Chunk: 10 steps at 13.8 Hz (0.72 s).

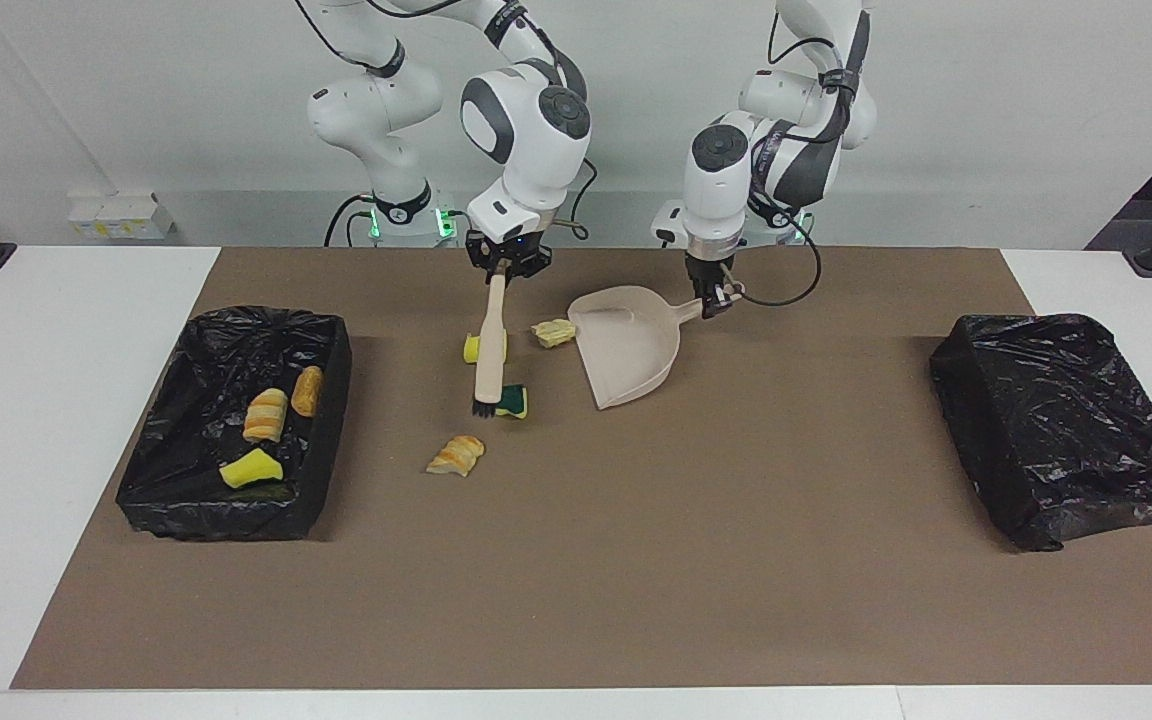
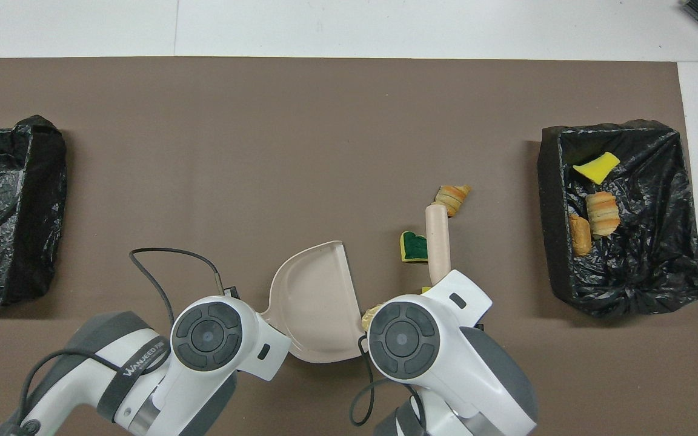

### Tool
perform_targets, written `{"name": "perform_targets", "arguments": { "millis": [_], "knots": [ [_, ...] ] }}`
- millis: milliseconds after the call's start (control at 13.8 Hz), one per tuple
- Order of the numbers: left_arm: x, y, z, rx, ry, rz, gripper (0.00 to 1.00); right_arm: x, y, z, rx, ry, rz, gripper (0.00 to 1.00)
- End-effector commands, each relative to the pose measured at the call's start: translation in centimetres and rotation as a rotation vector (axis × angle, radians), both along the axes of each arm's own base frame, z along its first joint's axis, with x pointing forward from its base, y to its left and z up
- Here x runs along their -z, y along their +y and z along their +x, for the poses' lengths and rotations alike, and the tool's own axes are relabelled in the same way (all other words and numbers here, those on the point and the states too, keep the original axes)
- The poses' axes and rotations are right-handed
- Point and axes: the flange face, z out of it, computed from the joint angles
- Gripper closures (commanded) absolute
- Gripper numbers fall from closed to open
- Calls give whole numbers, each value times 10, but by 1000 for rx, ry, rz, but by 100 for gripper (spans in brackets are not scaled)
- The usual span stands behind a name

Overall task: Sweep and dump trash in bin
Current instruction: 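Sweep the bread and sponge pieces toward the dustpan with the right gripper's brush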

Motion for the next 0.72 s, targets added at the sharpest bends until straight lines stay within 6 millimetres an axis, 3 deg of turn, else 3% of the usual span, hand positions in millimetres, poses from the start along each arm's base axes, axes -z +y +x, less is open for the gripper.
{"name": "perform_targets", "arguments": {
  "millis": [0, 217, 435, 652],
  "knots": [
    [-1, 7, -3, -18, -15, 22, 100, 5, -20, -19, -17, 25, 13, 100],
    [-2, 7, -3, -16, -16, 21, 100, 9, -51, -12, 17, 23, 19, 100],
    [-2, 7, -3, -16, -16, 21, 100, 14, -57, -12, 9, 38, 16, 100],
    [-2, 7, -3, -17, -15, 22, 100, 28, -84, -17, -22, 44, 40, 100]
  ]
}}
